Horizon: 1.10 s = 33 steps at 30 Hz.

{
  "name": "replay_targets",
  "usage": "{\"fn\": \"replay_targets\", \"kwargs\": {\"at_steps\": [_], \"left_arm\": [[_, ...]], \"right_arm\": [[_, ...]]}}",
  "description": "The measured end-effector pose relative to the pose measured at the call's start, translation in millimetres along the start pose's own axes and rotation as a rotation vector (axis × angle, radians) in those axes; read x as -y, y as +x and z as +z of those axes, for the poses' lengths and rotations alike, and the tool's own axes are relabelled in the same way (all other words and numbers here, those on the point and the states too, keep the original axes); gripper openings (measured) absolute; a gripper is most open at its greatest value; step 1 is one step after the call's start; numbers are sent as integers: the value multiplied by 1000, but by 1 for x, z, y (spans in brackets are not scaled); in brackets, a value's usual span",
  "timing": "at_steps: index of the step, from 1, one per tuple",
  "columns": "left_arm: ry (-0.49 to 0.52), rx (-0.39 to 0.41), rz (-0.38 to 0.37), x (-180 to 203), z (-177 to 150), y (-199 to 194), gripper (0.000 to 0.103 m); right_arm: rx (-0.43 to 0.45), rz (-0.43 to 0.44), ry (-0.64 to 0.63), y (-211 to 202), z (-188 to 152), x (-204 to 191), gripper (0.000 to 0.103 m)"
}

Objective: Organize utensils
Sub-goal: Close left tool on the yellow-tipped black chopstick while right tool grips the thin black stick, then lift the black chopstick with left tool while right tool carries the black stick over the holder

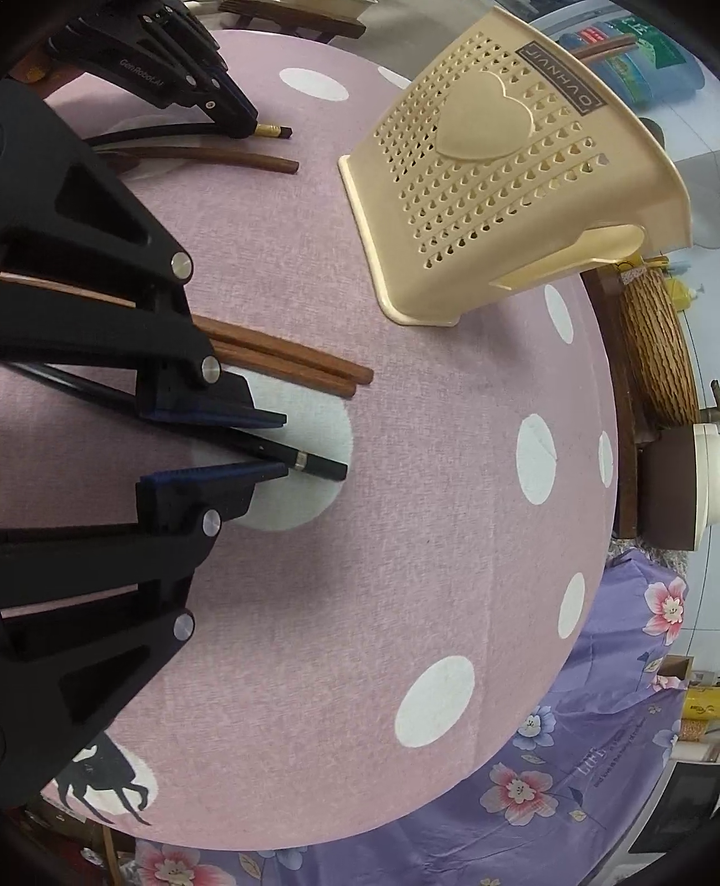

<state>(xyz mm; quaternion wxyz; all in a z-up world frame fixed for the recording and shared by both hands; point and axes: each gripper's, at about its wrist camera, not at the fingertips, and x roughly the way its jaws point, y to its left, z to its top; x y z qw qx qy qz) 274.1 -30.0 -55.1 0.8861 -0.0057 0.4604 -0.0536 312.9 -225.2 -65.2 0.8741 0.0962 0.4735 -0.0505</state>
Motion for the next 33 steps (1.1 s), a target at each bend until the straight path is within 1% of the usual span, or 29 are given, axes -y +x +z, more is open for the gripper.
{"fn": "replay_targets", "kwargs": {"at_steps": [3,8,10,12,15,16,18,22,26,29,33], "left_arm": [[13,0,3,3,3,3,10],[19,7,4,5,3,4,10],[5,10,-3,4,3,4,9],[-8,14,-10,3,4,4,9],[-20,17,-24,2,4,5,9],[-29,15,-38,2,5,5,8],[-45,13,-62,0,6,5,8],[-63,48,-87,-4,11,-6,8],[-82,97,-115,-10,19,-27,8],[-90,149,-134,-16,25,-50,8],[-88,245,-150,-27,34,-90,8]], "right_arm": [[6,-18,-24,3,3,-7,12],[16,-19,-29,5,4,-9,10],[19,-12,-17,5,5,-7,9],[18,9,6,5,5,-3,8],[17,62,36,5,7,3,8],[14,93,53,5,8,6,8],[23,127,74,1,9,10,8],[63,201,80,-18,13,15,8],[125,262,76,-45,18,22,8],[170,311,55,-70,21,25,8],[237,365,35,-107,26,36,8]]}}
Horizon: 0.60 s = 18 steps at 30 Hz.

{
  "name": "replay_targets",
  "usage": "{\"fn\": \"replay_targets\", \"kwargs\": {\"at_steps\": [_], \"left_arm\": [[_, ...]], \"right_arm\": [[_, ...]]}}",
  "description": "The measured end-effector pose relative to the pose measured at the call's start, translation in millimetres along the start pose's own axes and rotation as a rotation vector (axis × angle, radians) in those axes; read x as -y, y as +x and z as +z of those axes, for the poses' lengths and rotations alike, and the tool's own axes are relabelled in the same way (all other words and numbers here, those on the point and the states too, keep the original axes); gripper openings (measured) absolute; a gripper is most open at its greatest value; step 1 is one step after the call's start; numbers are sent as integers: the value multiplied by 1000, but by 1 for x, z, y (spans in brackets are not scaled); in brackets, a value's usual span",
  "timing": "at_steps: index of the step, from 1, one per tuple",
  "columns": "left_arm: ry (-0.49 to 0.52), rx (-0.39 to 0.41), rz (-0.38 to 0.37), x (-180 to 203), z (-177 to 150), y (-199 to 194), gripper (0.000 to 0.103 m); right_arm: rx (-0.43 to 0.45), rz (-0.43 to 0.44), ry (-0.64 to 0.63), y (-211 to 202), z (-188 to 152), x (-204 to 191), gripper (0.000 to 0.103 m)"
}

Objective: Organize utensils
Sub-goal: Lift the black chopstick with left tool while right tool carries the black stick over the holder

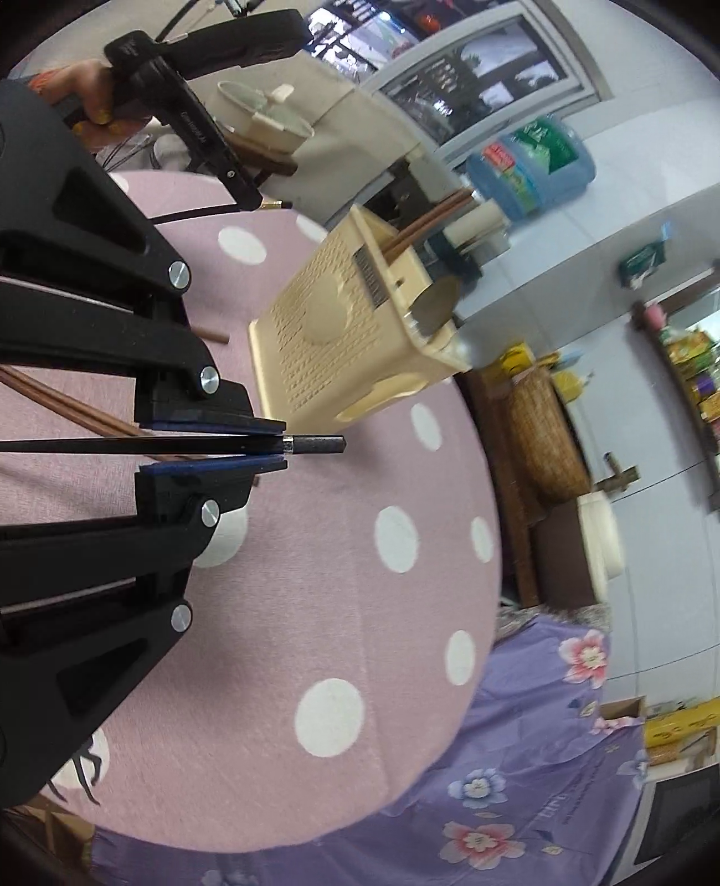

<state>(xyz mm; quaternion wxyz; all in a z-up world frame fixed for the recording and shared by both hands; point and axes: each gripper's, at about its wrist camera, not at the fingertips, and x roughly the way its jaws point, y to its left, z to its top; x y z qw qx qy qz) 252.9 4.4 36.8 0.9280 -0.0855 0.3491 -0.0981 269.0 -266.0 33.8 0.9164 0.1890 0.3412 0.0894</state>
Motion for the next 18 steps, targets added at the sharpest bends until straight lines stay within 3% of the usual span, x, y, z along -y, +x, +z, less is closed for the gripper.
{"fn": "replay_targets", "kwargs": {"at_steps": [7,18], "left_arm": [[31,120,15,-3,23,-42,8],[33,139,5,-9,24,-53,8]], "right_arm": [[91,31,-58,-49,20,-8,8],[89,45,-121,-64,23,-23,8]]}}
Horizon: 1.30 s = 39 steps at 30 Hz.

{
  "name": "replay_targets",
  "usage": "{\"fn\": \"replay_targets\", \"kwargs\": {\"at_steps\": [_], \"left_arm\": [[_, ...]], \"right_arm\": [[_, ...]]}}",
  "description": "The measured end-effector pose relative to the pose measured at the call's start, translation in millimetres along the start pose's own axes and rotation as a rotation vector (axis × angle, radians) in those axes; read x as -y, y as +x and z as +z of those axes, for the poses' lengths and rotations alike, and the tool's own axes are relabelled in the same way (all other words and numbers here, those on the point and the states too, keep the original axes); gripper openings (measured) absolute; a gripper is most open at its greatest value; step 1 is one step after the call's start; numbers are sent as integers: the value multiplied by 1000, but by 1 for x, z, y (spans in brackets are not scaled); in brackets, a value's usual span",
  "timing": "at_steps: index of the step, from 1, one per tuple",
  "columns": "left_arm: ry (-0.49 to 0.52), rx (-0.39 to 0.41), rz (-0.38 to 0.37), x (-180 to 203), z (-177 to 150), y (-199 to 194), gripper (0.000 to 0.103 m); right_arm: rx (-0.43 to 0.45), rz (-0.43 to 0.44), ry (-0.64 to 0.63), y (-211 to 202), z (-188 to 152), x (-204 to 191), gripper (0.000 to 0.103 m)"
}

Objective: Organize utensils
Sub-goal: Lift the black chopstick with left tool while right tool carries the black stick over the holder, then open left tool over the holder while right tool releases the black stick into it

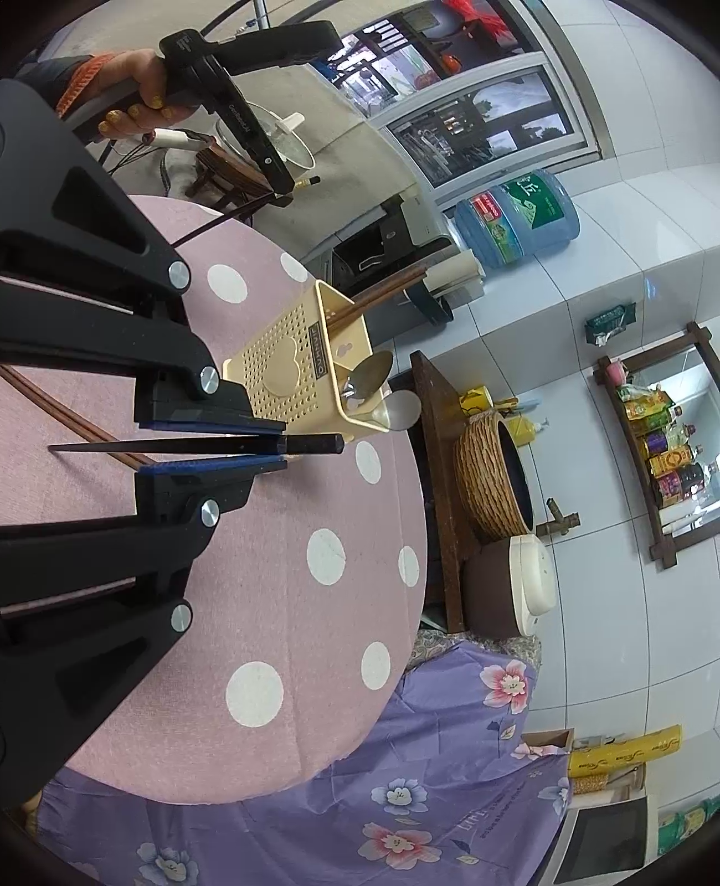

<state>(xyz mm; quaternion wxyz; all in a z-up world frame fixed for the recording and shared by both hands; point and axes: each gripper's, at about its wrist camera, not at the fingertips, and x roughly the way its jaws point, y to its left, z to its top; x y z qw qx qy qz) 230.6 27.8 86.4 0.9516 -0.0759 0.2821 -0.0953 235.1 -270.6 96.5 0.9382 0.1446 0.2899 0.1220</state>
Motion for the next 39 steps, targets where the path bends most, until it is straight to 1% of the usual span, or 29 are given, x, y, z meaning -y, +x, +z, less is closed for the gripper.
{"fn": "replay_targets", "kwargs": {"at_steps": [4,7,12,16,19,22,25,28,33,39], "left_arm": [[5,22,-7,-1,10,-11,8],[15,48,-19,1,26,-21,8],[69,139,-36,20,73,-50,8],[82,223,-36,40,119,-66,8],[72,275,-29,52,143,-66,8],[47,283,-34,59,153,-51,8],[27,281,-10,62,150,-27,8],[14,266,19,59,135,-1,8],[0,179,30,52,97,39,8],[6,111,41,43,72,64,8]], "right_arm": [[17,13,-34,-8,10,-10,8],[42,22,-66,-16,27,-21,8],[95,42,-122,-28,73,-46,8],[167,33,-147,-36,121,-69,8],[218,35,-144,-38,149,-82,8],[280,7,-165,-35,163,-94,8],[290,-17,-167,-17,161,-97,8],[252,-35,-160,12,145,-93,8],[187,-49,-148,48,112,-81,8],[130,-46,-131,76,91,-71,8]]}}
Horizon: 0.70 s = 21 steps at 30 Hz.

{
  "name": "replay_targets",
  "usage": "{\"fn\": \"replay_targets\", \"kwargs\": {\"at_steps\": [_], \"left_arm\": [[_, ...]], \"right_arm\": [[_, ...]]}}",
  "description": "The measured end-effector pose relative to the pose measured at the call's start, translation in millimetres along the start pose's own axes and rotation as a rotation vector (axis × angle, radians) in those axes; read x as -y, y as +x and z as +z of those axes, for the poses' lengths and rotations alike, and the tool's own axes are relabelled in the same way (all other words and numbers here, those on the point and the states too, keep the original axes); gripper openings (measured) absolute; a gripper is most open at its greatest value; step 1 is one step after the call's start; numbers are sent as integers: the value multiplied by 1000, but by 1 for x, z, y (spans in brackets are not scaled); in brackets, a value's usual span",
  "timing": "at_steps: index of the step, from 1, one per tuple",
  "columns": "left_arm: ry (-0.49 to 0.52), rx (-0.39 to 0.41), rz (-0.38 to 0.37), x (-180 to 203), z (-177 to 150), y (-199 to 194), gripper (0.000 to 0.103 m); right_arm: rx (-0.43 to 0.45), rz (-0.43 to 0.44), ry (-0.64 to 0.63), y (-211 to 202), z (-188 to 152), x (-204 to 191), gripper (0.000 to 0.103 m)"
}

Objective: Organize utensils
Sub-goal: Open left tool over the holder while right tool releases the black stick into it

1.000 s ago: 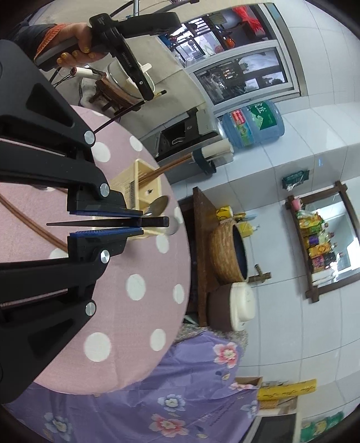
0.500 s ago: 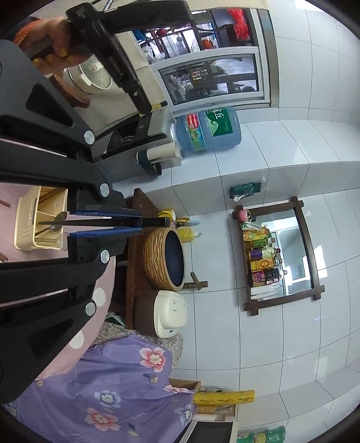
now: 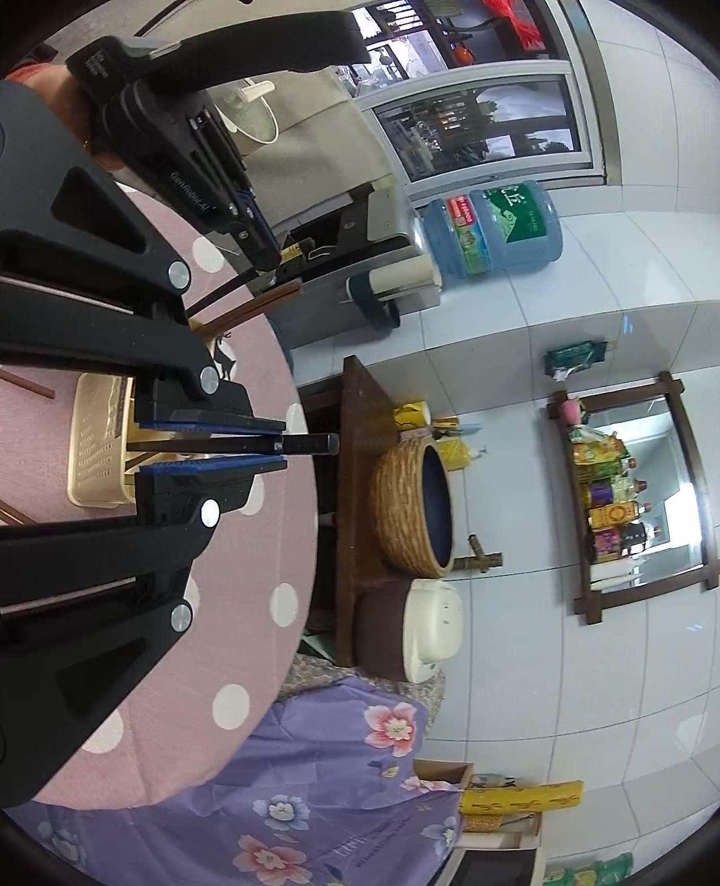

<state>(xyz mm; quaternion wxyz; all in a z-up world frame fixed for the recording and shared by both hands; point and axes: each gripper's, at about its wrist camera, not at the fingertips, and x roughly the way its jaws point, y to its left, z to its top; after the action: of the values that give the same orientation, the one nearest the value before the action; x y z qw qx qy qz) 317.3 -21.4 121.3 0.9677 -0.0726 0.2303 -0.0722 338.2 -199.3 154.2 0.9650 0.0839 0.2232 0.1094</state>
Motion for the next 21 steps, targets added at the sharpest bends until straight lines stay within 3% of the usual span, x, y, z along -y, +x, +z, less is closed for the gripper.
{"fn": "replay_targets", "kwargs": {"at_steps": [4,11,13,15,16,17,21], "left_arm": [[-4,-49,-6,-4,-12,14,8],[4,-45,-42,-4,-16,6,10],[-3,-45,-55,-6,-18,-2,27],[-19,-34,-75,-11,-22,-13,43],[-28,-24,-79,-15,-26,-20,48],[-31,-19,-79,-17,-30,-27,49],[-36,-29,-63,-27,-51,-45,59]], "right_arm": [[-32,-9,13,13,-14,6,8],[-13,-5,19,9,-24,8,10],[-4,-14,15,2,-27,8,14],[1,-24,21,-7,-33,8,36],[7,-29,24,-12,-37,9,42],[12,-37,23,-18,-41,9,48],[-25,-85,-10,-29,-67,9,53]]}}
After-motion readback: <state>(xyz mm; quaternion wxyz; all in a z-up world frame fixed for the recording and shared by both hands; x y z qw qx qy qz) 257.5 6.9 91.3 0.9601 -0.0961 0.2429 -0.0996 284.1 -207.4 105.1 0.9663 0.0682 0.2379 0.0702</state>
